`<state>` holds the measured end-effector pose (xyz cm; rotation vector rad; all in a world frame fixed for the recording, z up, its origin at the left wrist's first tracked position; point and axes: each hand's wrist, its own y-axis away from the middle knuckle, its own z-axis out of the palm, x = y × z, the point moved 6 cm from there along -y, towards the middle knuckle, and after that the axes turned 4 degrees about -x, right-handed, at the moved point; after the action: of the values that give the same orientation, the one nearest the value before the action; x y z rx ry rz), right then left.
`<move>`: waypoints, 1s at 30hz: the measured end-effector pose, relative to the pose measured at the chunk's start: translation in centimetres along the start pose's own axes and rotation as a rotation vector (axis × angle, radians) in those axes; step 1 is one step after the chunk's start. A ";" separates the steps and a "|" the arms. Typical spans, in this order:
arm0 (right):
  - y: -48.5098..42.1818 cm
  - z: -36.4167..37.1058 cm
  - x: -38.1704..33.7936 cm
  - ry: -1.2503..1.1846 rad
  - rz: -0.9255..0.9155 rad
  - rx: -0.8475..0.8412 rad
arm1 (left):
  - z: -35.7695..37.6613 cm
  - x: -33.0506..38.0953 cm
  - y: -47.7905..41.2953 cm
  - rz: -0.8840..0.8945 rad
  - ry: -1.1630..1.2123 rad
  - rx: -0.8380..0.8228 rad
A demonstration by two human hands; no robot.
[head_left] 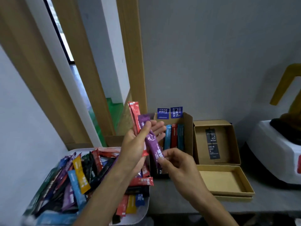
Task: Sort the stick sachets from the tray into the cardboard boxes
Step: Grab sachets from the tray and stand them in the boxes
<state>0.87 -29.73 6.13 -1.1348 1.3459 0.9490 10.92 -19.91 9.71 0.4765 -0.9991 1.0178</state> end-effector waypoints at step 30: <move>-10.8 -0.4 11.5 0.366 0.184 0.230 | -6.7 2.5 -0.1 0.020 -0.440 0.184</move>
<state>11.76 -33.83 -4.52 -1.0519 1.8315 0.7117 14.52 -13.80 8.55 0.8697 -1.3060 1.0500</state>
